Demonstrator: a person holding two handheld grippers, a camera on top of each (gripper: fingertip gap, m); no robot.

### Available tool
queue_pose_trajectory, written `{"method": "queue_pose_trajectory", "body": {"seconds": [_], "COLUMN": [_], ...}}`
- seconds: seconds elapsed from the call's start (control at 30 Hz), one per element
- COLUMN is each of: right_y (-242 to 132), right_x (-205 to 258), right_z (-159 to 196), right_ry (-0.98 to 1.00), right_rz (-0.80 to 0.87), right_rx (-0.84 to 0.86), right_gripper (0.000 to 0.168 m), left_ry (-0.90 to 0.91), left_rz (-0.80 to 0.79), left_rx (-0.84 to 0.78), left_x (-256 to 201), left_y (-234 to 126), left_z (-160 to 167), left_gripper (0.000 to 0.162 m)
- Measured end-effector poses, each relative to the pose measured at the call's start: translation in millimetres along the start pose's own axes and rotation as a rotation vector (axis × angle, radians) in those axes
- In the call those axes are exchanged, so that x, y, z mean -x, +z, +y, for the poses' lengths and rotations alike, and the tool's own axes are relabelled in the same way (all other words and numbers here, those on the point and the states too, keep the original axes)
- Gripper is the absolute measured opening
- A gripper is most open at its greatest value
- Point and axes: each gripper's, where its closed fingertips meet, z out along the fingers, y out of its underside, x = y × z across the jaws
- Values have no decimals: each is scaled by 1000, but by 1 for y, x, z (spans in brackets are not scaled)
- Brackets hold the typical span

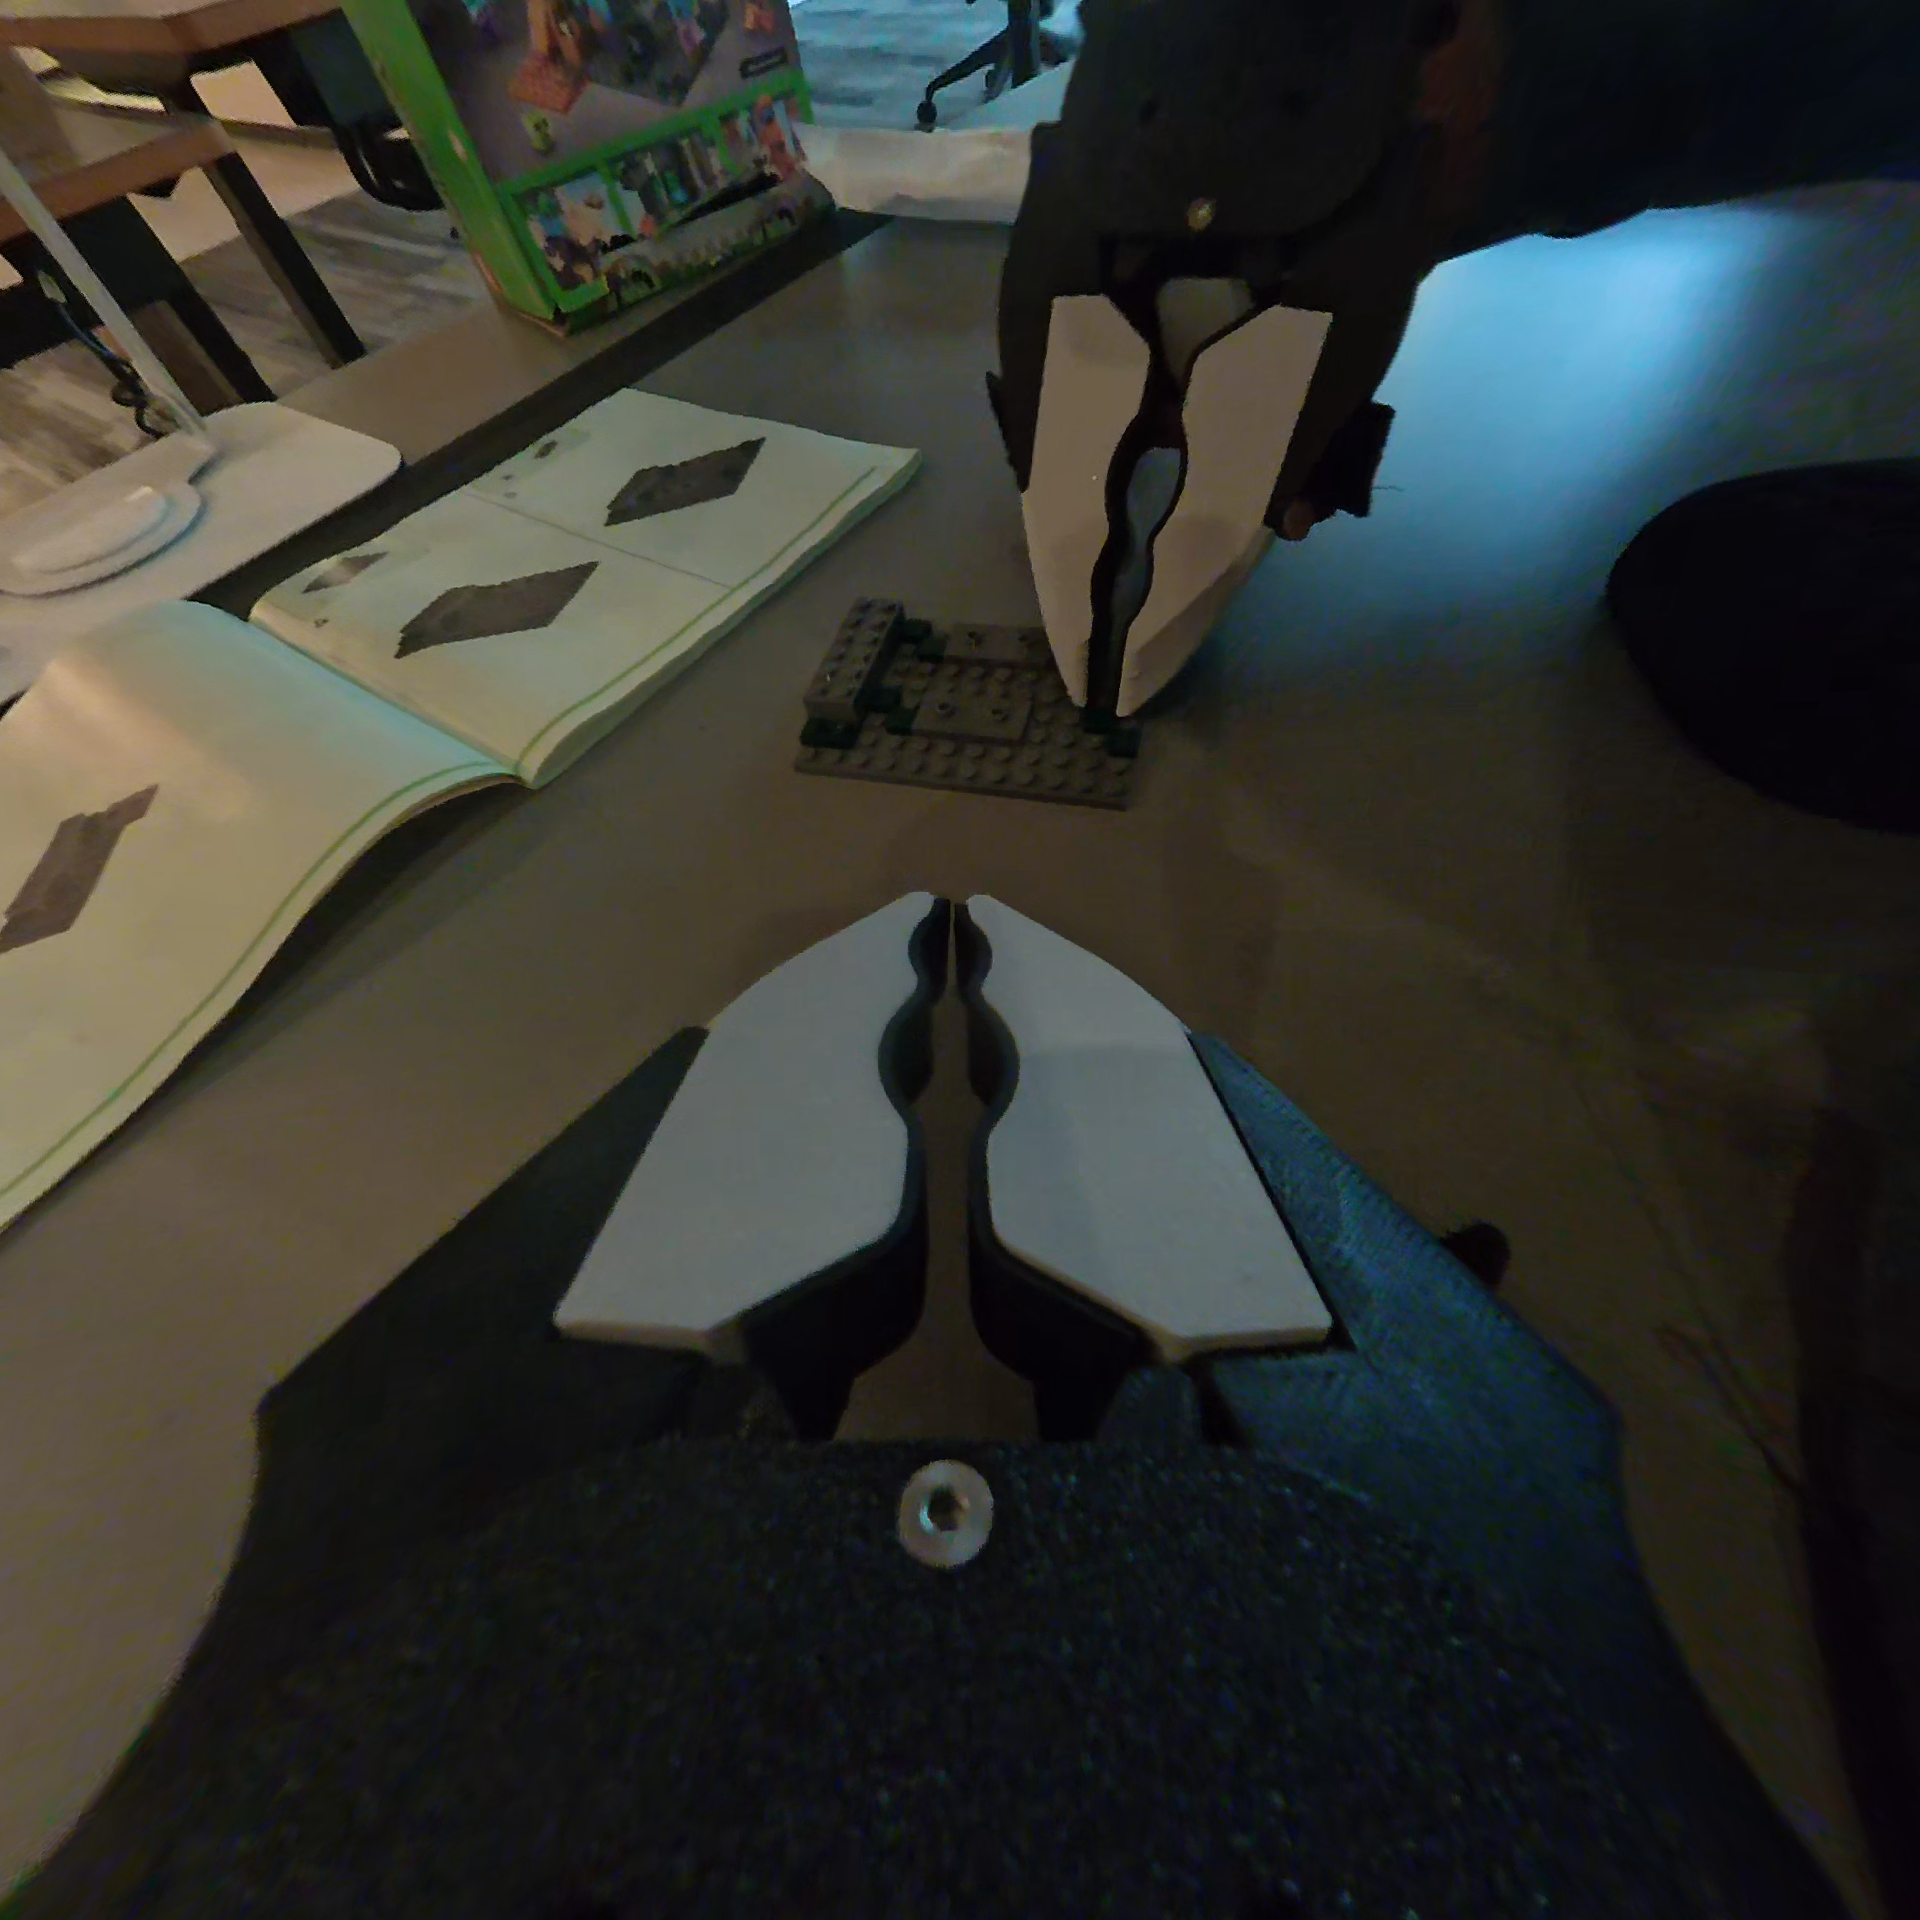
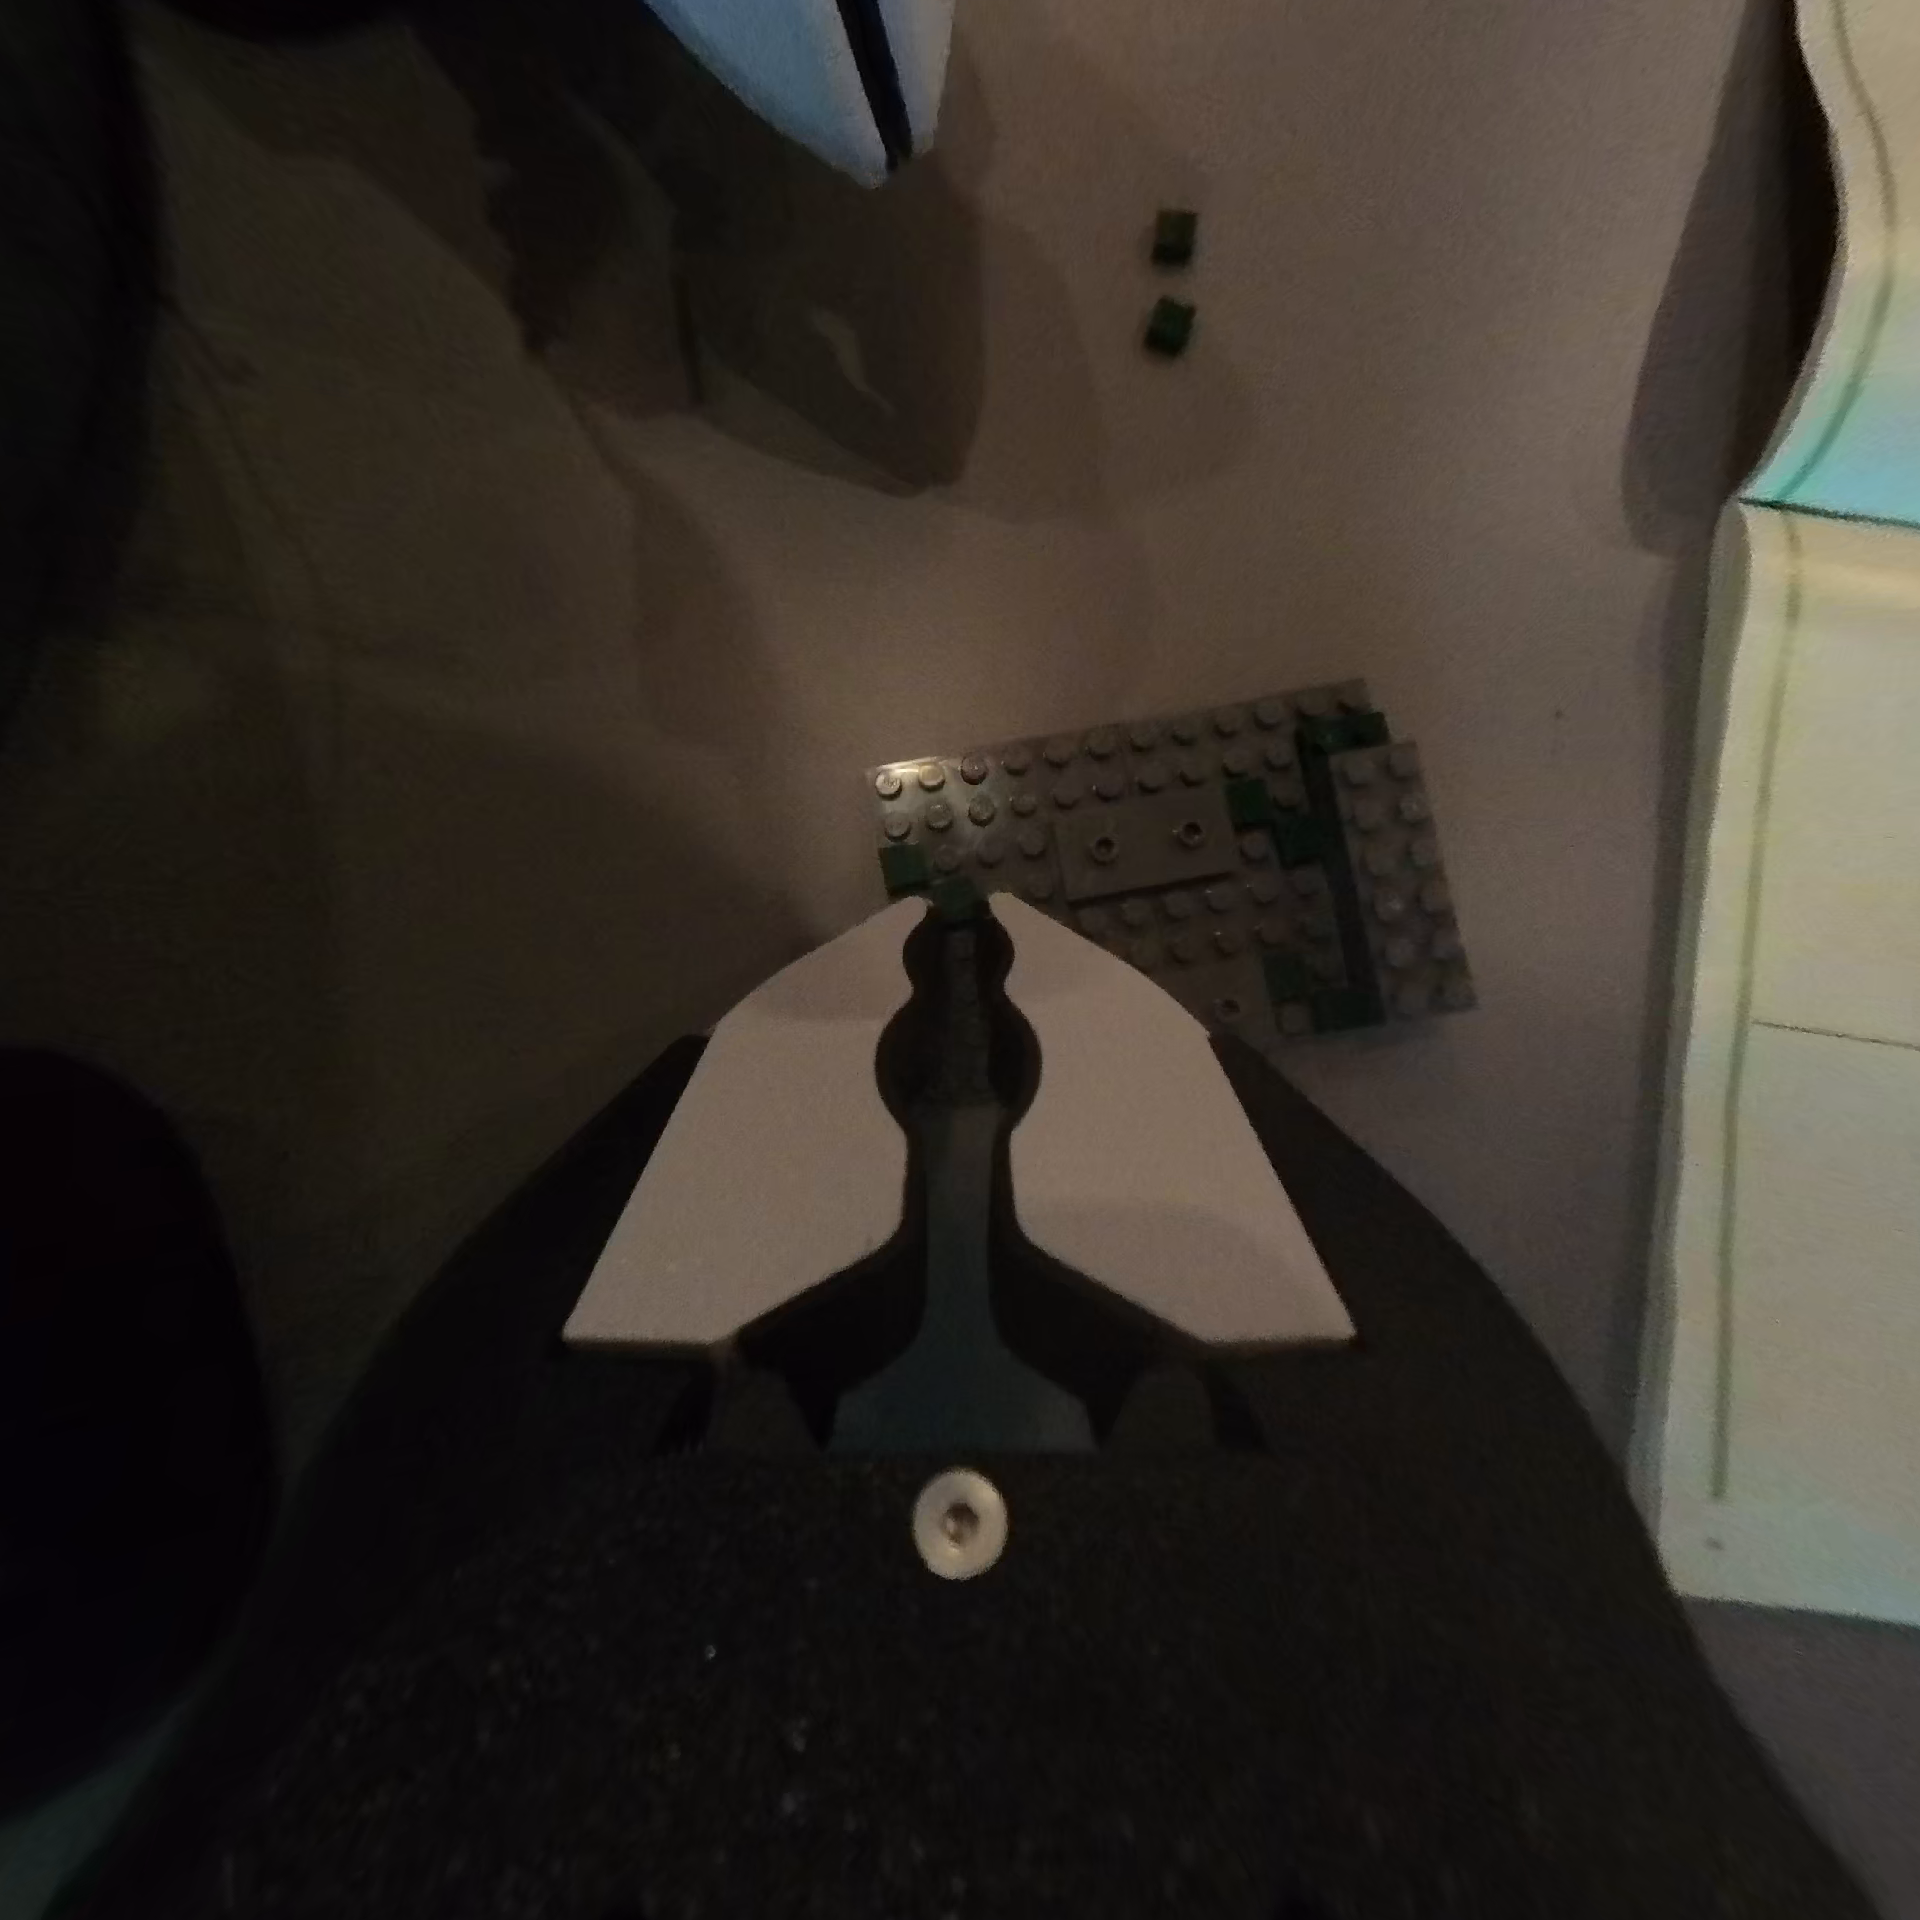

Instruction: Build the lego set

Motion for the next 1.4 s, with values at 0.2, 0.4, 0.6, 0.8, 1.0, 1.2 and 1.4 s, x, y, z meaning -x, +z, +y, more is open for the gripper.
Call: {"method": "queue_pose_trajectory", "body": {"seconds": [0.2,0.4,0.6,0.8,1.0,1.2,1.4], "right_y": [0,-4,-12,-31,-46,-51,-54], "right_x": [1,5,5,-6,4,15,-3], "right_z": [0,-5,-1,-11,-9,-12,-22], "right_ry": [-1,31,50,327,565,664,766], "right_rz": [57,45,100,287,471,615,717], "right_rx": [11,-63,-74,-240,-358,-394,-484], "right_gripper": [0,6,13,8,0,0,0], "left_ry": [-20,-13,-11,-40,-101,-113,-157], "left_rz": [8,9,5,-44,-108,-137,-177], "left_rx": [14,20,13,0,1,-2,-9], "left_x": [1,1,1,10,25,28,36], "left_y": [3,4,3,0,-5,-7,-5], "left_z": [2,3,2,-2,-2,-6,-18], "left_gripper": [0,0,0,0,0,0,0]}}
